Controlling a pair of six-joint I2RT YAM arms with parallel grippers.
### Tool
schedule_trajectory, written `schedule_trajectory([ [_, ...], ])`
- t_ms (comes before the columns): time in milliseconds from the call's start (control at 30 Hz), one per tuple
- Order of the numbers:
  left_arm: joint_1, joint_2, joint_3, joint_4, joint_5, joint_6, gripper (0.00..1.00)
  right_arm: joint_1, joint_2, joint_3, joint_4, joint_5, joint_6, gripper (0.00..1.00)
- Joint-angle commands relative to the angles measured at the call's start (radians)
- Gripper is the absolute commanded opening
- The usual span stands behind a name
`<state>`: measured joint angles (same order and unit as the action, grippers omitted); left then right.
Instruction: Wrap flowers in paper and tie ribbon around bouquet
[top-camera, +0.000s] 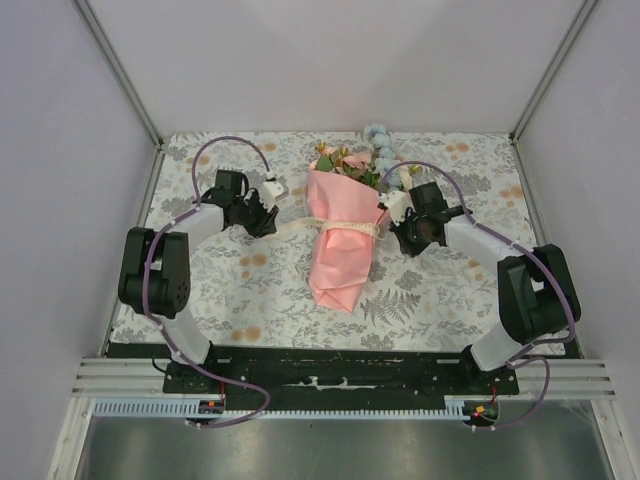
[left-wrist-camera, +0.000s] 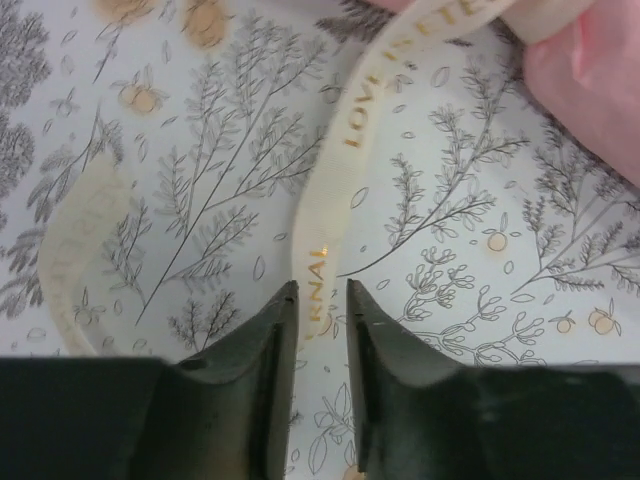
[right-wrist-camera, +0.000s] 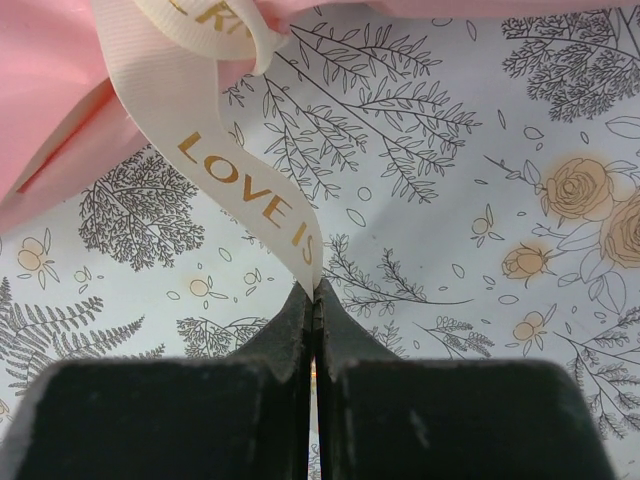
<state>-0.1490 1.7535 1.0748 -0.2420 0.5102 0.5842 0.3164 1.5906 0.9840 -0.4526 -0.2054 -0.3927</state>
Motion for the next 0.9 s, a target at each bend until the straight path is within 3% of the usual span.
schedule_trajectory([
  [0,-0.021,0.021,0.062,-0.106,0.185,0.337,0.49,0.001,0.029,0.038,0.002,-0.022,0.0,0.0],
  [67,-0.059,0.055,0.109,-0.108,0.169,0.376,0.68,0.0,0.042,0.054,-0.001,-0.025,0.0,0.0],
  [167,-0.106,0.109,0.166,-0.103,0.154,0.39,0.74,0.001,0.051,0.068,-0.005,-0.025,-0.002,0.0],
  [500,-0.215,0.299,0.296,-0.105,0.042,0.399,0.77,0.001,0.057,0.073,0.0,-0.003,0.021,0.0],
  [600,-0.218,0.325,0.33,-0.114,0.002,0.344,0.61,0.001,0.062,0.079,0.0,0.012,0.055,0.0],
  [667,-0.215,0.317,0.324,-0.118,-0.024,0.304,0.41,0.001,0.062,0.079,0.002,0.024,0.084,0.0],
  [733,-0.21,0.288,0.294,-0.1,-0.05,0.24,0.11,0.001,0.055,0.078,0.0,0.038,0.116,0.0],
  [767,-0.208,0.27,0.272,-0.065,-0.067,0.183,0.02,0.001,0.051,0.073,0.0,0.05,0.132,0.0],
  [867,-0.19,0.192,0.177,0.015,-0.133,0.035,0.02,-0.002,0.031,0.064,-0.02,0.115,0.204,0.0],
])
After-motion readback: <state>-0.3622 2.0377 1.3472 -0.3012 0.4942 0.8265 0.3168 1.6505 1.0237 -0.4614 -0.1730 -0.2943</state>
